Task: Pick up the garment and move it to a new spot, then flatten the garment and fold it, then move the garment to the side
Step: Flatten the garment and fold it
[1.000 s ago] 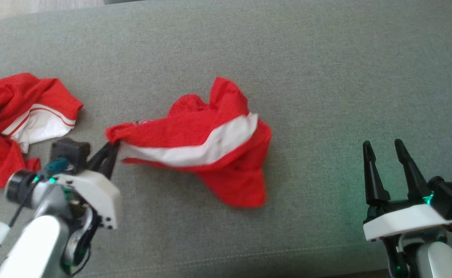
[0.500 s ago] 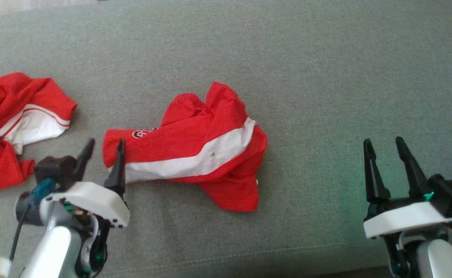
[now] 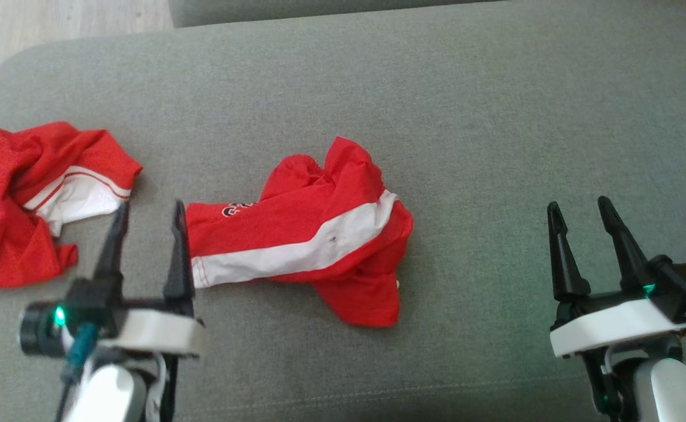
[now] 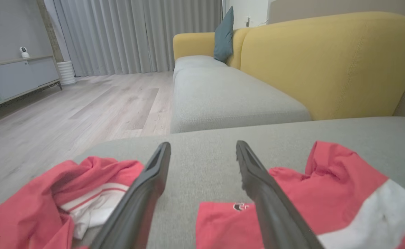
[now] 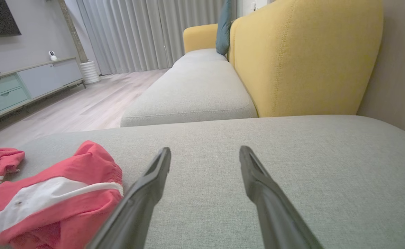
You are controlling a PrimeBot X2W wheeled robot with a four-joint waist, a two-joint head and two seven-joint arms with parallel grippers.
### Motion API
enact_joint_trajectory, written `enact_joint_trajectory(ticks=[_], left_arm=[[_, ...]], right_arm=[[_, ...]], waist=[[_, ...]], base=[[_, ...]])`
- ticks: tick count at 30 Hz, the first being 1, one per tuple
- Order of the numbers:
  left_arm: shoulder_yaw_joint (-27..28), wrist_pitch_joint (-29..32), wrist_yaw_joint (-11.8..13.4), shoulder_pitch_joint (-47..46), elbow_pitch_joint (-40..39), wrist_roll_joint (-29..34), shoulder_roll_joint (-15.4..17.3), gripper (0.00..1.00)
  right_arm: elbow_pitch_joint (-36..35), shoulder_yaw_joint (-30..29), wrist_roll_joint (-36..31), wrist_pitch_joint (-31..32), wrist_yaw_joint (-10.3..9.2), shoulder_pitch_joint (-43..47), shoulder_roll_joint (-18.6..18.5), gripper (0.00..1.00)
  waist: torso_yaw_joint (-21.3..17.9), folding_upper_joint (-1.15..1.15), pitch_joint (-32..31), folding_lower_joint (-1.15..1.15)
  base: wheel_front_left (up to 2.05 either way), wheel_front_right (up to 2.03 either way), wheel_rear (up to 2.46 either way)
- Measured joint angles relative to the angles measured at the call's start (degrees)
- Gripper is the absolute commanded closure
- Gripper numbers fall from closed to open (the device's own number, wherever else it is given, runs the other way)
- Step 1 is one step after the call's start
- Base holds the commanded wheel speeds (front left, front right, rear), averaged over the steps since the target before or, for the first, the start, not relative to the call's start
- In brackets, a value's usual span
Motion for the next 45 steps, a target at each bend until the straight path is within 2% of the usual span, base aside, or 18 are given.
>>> enact_joint_trajectory(ticks=[19,23,31,38,39,40,41,45], left_arm=[[-1.5,-0.3,-0.5,1.1,1.2,0.0,-0.3,0.0],[-2.7,-0.5,-1.2,-1.0,1.2,0.1,-0.8,0.0],[-4.0,-0.6,-2.1,-4.6,2.2,0.6,-2.1,0.0],[-4.8,-0.6,-2.6,-6.3,3.2,1.1,-3.4,0.0],[-4.8,-0.6,-2.7,-6.4,3.3,1.1,-3.4,0.0],[-4.8,-0.6,-2.7,-6.6,3.3,1.1,-3.6,0.0],[-4.8,-0.6,-2.7,-6.8,3.3,1.1,-3.7,0.0],[-4.7,-0.6,-2.8,-7.0,3.3,1.6,-4.2,0.0]], right_arm=[[0.4,0.9,0.5,2.4,0.0,0.8,-0.2,0.0],[4.3,4.2,4.5,5.2,0.0,-1.7,-1.6,0.0],[13.1,12.3,13.3,13.4,0.0,-13.9,-4.5,0.0],[16.3,16.7,22.3,22.4,0.0,-16.2,-7.6,0.0],[16.4,17.1,23.5,23.3,0.0,-16.3,-7.7,0.21],[16.4,17.2,25.0,23.5,0.0,-16.6,-7.7,0.54],[16.3,17.2,26.2,23.6,0.0,-16.8,-7.7,1.0],[15.4,16.4,27.7,21.2,0.0,-16.8,-7.8,1.0]], waist=[[1.5,0.0,0.1,0.0],[2.9,0.0,1.4,0.0],[6.8,0.0,5.1,0.01],[9.8,0.0,7.5,0.01],[9.9,0.0,7.6,0.01],[9.9,0.0,7.8,0.0],[10.0,0.0,7.8,0.01],[10.0,0.0,8.0,0.01]], base=[[0.0,0.0,0.0],[0.0,0.0,0.0],[0.0,0.0,0.0],[0.0,0.0,0.0],[0.0,0.0,0.0],[0.0,0.0,0.0],[0.0,0.0,0.0],[0.0,0.0,0.0]])
